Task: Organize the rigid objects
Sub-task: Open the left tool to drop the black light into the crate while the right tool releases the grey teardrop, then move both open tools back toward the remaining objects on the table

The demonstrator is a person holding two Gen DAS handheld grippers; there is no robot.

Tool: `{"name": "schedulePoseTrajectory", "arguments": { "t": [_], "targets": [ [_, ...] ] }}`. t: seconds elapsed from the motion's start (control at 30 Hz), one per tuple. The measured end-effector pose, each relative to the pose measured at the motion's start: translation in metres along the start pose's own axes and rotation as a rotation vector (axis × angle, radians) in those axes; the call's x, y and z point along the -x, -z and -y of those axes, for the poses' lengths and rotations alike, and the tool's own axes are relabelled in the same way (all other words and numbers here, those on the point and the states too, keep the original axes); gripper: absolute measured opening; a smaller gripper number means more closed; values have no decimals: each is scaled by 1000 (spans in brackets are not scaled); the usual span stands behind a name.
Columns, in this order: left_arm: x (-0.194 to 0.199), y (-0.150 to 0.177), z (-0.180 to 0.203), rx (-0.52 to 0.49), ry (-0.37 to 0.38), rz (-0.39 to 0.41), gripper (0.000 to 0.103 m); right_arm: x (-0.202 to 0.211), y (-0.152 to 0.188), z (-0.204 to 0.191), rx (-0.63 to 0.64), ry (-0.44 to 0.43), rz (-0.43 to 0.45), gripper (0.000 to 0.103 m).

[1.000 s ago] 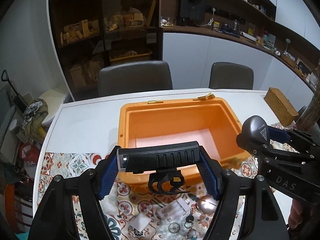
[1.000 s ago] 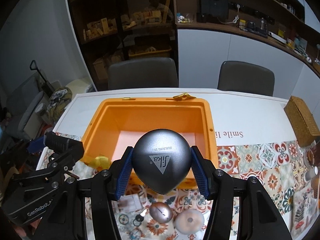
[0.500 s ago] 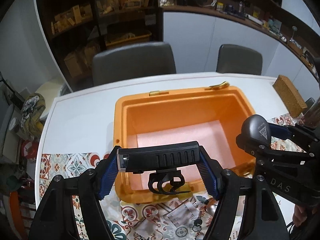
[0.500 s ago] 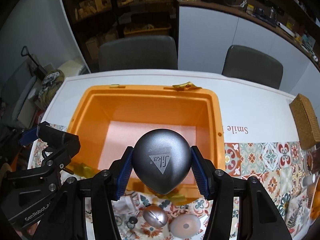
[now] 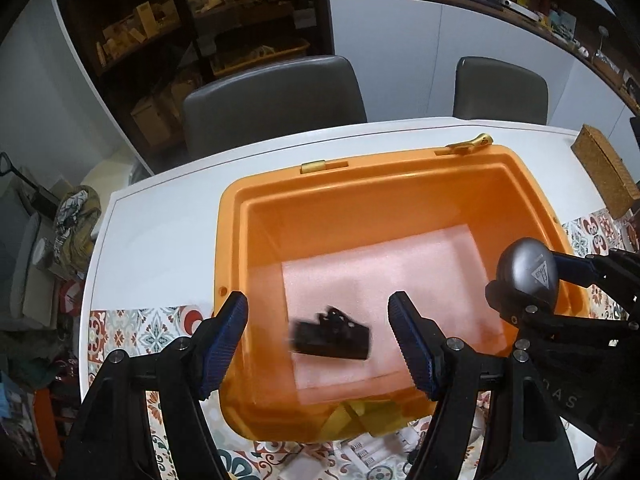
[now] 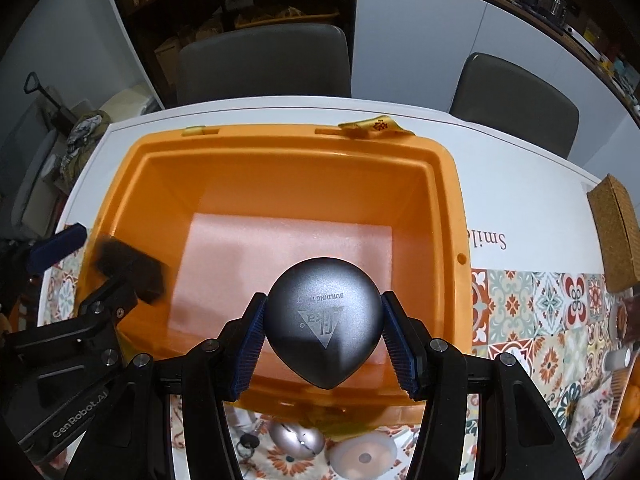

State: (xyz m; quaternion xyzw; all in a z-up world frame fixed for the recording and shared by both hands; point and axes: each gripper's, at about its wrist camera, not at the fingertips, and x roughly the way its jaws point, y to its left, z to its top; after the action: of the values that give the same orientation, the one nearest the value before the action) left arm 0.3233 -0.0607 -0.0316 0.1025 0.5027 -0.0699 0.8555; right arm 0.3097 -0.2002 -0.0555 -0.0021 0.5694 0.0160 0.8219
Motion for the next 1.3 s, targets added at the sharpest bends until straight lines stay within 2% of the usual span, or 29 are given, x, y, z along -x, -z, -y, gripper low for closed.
{"name": "schedulePoseTrajectory", "arguments": {
  "t": [0.3,0.33,0.37,0.4,0.47,0.63,1.03,1.3],
  "targets": [
    [5,7,-8,40,-33,-21,76,-6,-1,2,-8,-3,-17,56],
    [5,8,-9,43,-35,-24,77,-7,-1,2,-11,-2,-18,59],
    [7,9,-8,48,-40,-26,78,-6,-1,2,-11,2,-13,69],
    [8,10,-9,54,-48,-26,80,-3,-1,1,-10,15,0,72],
    [11,12,-11,59,-53,-24,81,3,0,0,3,44,31,72],
    [20,19,-15,89,-42,-16,84,18,7,4,-9,51,53,72],
    [57,43,-11,111,-11,45,88,58,42,18,-47,-24,138,72],
    [84,56,-1,119,35,100,93,90,66,25,-55,-26,217,72]
  ]
}}
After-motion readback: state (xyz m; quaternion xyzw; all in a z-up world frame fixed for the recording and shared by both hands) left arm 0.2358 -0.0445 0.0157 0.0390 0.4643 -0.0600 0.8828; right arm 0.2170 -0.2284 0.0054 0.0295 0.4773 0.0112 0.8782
